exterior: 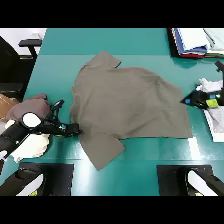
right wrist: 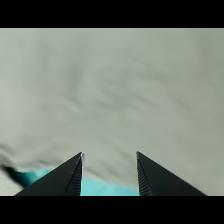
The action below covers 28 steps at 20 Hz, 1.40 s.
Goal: Fold the shirts.
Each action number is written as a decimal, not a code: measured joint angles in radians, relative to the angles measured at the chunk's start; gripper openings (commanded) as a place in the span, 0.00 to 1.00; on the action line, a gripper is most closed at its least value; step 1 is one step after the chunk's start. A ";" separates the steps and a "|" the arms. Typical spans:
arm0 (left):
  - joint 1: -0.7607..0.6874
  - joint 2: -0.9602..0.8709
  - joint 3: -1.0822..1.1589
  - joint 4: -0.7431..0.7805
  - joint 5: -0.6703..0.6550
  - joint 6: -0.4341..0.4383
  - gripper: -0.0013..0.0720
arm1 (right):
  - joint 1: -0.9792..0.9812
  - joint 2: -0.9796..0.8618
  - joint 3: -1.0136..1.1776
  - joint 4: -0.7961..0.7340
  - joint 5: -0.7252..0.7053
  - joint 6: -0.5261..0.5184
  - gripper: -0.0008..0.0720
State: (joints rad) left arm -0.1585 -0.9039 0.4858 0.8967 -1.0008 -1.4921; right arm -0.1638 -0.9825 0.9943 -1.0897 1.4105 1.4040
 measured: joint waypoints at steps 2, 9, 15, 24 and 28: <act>-0.002 0.000 0.046 -0.001 -0.014 0.012 0.05 | -0.118 0.024 -0.086 -0.061 0.017 0.000 0.78; -0.002 0.000 0.125 -0.002 -0.028 0.031 0.05 | -0.479 -0.017 -0.395 -0.100 -0.024 -0.001 0.62; -0.002 0.000 0.134 0.000 -0.030 0.034 0.05 | -0.433 -0.107 -0.444 0.018 -0.150 -0.013 0.26; -0.002 0.056 0.331 0.148 -0.101 -0.002 0.05 | -0.158 -0.046 -0.158 0.041 -0.228 -0.018 0.04; -0.002 0.079 0.710 0.224 -0.198 -0.019 0.05 | -0.100 0.082 0.159 0.046 -0.212 -0.018 0.04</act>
State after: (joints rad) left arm -0.1604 -0.8246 1.1954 1.1210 -1.1984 -1.5116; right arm -0.2634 -0.9009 1.1530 -1.0439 1.1988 1.3857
